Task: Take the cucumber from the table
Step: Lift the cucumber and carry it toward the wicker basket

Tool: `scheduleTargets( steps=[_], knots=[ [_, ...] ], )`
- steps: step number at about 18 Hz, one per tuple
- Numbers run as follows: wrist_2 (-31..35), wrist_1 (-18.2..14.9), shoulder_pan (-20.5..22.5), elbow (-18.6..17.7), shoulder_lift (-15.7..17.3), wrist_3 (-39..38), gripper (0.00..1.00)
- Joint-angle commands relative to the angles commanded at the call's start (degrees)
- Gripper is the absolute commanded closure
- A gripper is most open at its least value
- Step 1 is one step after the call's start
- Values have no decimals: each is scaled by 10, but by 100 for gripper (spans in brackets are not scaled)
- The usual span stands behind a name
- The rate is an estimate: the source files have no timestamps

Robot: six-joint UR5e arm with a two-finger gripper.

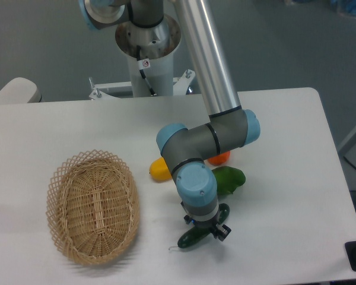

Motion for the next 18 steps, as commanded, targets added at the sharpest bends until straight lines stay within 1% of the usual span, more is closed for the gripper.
scheduleTargets(
  steps=[4,8,10,12,13,16,18],
  knots=[
    [-4,-1,0,4,3,4,77],
    [-12,-7,0,19,21,3,77],
    [-36,-8,-4,17,47,3,77],
    [-83,-15,-11,15,73,-5,77],
    [-99,-25,-11,14,86,-8,77],
    [-129,-69,-19,10,123,-22,77],
    [-148,-81,-30,4,144,-53,77]
  ],
)
